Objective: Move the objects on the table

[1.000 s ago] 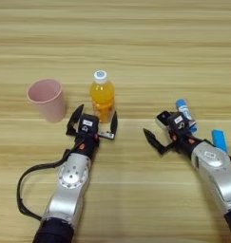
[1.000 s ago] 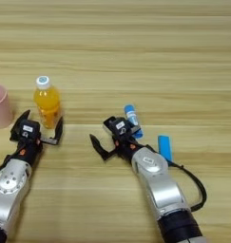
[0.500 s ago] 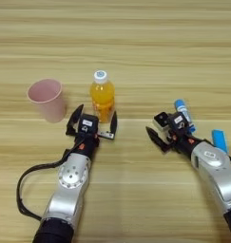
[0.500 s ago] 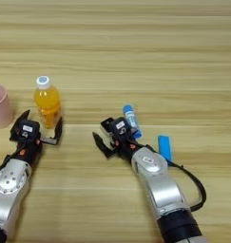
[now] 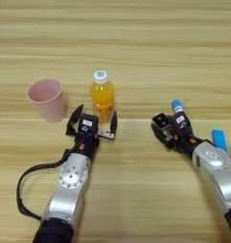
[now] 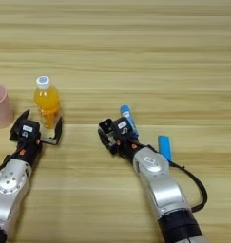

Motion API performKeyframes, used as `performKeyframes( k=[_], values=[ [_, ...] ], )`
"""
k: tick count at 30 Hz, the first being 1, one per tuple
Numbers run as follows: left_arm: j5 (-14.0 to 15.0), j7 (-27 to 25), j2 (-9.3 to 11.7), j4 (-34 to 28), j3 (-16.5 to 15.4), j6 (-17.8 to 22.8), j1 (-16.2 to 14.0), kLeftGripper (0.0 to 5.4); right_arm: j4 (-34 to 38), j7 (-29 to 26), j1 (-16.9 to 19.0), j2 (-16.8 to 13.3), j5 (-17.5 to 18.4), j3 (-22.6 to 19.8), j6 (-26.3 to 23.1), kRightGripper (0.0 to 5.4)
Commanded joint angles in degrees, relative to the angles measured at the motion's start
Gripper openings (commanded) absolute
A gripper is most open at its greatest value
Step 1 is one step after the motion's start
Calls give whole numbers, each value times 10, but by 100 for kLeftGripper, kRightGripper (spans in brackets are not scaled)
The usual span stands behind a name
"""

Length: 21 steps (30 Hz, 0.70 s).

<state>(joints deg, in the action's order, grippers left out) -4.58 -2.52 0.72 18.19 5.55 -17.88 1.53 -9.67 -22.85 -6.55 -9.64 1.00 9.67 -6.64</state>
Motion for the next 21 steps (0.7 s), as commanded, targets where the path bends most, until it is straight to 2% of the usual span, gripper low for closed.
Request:
performKeyframes(
  k=[1,8,16,21],
  values=[
    [-5,5,-1,-2,1,5,-2,540,-5,3,-1,-1,-4,0,-2,249],
    [-7,8,-3,-4,3,7,-4,540,23,5,7,-1,-3,-1,-2,249],
    [-9,13,-4,-5,6,9,-5,540,113,7,24,-5,12,-15,-24,249],
    [-9,14,-4,-6,6,10,-6,540,147,16,25,-9,25,-43,-34,249]
  ],
)
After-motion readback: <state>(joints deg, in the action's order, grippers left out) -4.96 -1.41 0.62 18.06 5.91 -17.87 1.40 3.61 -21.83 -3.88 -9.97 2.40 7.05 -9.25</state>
